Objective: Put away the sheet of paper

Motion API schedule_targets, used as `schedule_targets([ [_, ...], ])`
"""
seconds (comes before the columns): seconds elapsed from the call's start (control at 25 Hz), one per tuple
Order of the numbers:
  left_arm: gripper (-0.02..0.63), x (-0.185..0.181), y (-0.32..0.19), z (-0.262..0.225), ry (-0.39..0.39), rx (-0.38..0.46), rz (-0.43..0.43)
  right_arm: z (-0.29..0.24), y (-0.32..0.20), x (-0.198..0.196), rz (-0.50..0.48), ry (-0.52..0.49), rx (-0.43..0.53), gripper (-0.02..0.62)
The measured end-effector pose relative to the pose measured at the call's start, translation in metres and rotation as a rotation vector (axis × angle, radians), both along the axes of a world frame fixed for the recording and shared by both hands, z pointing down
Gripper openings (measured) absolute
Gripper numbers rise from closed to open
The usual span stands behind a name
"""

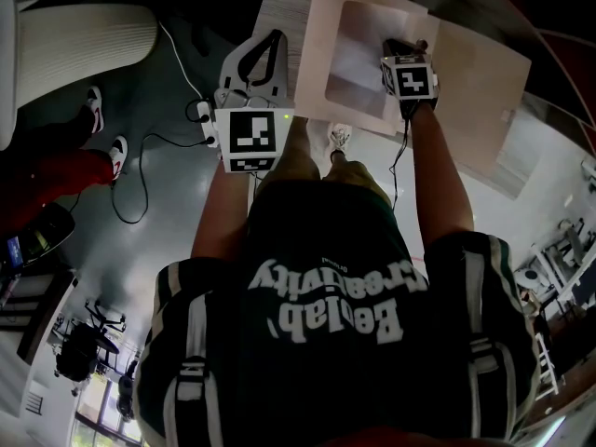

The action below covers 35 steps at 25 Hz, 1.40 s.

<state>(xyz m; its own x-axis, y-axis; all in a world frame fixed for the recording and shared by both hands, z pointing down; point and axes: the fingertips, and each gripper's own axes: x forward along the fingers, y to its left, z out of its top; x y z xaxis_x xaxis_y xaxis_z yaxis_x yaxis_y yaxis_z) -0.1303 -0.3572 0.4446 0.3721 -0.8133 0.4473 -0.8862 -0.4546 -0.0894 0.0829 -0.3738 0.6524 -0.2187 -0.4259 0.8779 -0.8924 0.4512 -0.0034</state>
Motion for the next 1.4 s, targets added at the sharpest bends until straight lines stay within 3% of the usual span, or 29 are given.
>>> schedule_targets([
  [0.28,0.018,0.005,-0.007,-0.006,0.012,0.009,0.030,-0.015,-0.004,0.007,0.032,-0.010,0.039,0.041],
  [0.64,0.020,0.038,-0.025,-0.027,0.041,0.042,0.142,-0.075,-0.006,0.013,0.086,-0.040,0.144,0.041],
  [1.08,0.018,0.088,-0.033,-0.066,0.072,0.114,0.299,-0.179,0.005,0.022,0.189,-0.097,0.372,0.041],
  [1.4,0.019,0.111,-0.002,-0.098,0.073,0.177,0.344,-0.246,0.041,0.028,0.224,-0.148,0.545,0.041],
])
